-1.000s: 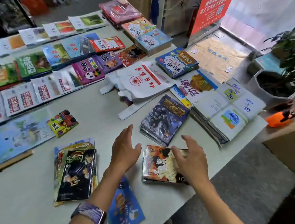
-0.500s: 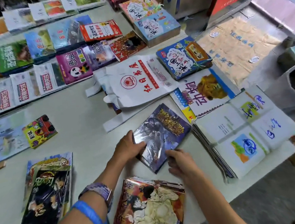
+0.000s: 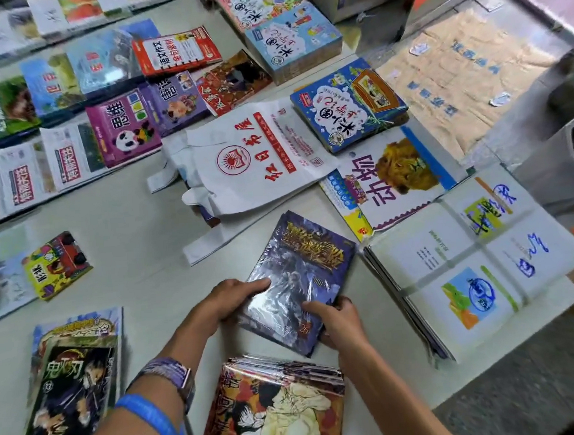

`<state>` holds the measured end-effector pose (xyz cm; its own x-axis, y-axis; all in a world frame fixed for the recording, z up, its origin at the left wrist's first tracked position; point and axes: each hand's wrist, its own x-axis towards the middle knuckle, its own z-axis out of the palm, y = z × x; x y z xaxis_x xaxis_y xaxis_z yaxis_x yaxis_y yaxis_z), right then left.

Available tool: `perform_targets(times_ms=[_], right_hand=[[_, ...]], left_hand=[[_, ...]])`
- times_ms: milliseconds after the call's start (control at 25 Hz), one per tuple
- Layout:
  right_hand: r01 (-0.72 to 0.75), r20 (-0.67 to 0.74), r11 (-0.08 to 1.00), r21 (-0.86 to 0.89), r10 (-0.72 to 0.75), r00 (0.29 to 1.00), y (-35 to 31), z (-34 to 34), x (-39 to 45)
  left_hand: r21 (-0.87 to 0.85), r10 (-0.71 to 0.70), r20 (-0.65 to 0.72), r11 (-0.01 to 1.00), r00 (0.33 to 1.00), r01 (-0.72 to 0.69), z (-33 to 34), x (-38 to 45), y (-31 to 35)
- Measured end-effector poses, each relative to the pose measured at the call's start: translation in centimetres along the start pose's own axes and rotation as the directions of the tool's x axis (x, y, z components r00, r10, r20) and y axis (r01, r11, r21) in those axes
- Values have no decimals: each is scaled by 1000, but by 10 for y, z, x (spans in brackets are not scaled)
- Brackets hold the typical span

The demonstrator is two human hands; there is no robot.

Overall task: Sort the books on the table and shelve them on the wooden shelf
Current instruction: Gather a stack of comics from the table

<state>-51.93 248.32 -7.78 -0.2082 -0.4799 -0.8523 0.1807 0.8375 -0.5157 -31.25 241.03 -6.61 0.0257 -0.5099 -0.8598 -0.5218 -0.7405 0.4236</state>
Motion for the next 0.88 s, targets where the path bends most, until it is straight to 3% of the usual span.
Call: perform_targets(times_ms=[200,320,400,480,560,640,800,880], right_hand=[[-8,65,1000,12,7,998,-3,-6,3],[-30,101,999,42,26,995,-8,-3,9],[-34,152,997,75,22,988,-15,-3,14],[1,221,981,192,-44,974,-26,-4,15],[65,269,933,355,-169,948,-36,-5,17],[168,269,896,412,-296,917,-43,-5,16],[417,137,882,219,-451,882,-44,-2,7],[545,124,834,87,-552,825,-42,-3,-1]], left_hand=[[-130,48,80,991,996,-37,1,-6,5],[-176,176,-51,968,983,-182,9,-14,15],[-158,305,-157,931,939,-329,8,-19,16],[-181,394,-174,888,903,-422,5,-25,11],[-236,449,-143,850,882,-471,0,-29,1],[-288,487,-85,823,869,-490,-7,-31,-10],[-106,560,-68,819,826,-564,-11,-29,-20],[-53,587,-96,804,804,-593,-4,-27,-23]])
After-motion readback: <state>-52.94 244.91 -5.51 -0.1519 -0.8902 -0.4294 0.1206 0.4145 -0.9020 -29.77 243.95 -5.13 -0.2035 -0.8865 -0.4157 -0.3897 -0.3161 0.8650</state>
